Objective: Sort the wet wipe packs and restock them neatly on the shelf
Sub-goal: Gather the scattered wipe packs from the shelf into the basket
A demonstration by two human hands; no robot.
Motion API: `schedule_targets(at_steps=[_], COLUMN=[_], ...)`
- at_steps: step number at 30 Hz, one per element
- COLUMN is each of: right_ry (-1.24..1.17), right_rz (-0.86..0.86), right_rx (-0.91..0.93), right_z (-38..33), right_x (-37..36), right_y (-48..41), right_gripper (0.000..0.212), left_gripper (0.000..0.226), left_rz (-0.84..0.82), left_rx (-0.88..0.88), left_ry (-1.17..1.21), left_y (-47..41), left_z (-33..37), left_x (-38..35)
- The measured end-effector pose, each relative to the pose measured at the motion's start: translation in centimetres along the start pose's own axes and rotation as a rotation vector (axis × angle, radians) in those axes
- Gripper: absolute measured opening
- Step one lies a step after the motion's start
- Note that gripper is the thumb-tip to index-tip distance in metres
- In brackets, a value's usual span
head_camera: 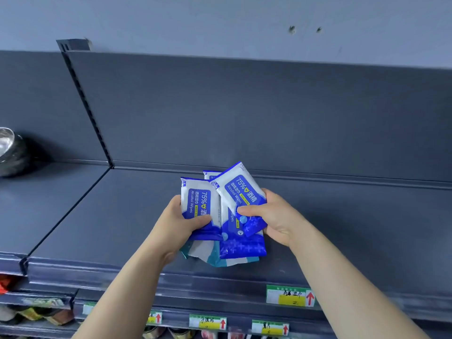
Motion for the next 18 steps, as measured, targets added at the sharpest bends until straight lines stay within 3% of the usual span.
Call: schedule_targets(at_steps=[5,11,18], right_ry=[-0.094,-0.229,-0.305], right_rz=[0.152,0.483,0.87], right_rx=[0.187,0.334,0.411], right_z=[-1.5,0.7,6.0], right_x=[1.3,5.1,9.8], right_y=[4.4,14.9,31.9], right_gripper=[0.032,0.036,0.042], left_gripper=[0.039,0.016,0.021], left_rz=[-0.116,-0.545,-1.039], left_rx=[-0.116,-0.099,-0.129], left_ry=[0.027,0.06,0.008], left_y=[0.8,5.3,16.9], left_z=[2.6,4.0,3.1], left_x=[-0.9,-6.8,-16.8])
Point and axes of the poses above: each hand's wrist, its own y-axis away from the middle knuckle, its own x-axis out of the back of the hand, z = x × y, the point moved 5 cm from there along -y, towards the middle knuckle, and after that the axes turned 15 degrees about -y, right-handed, at the moved point
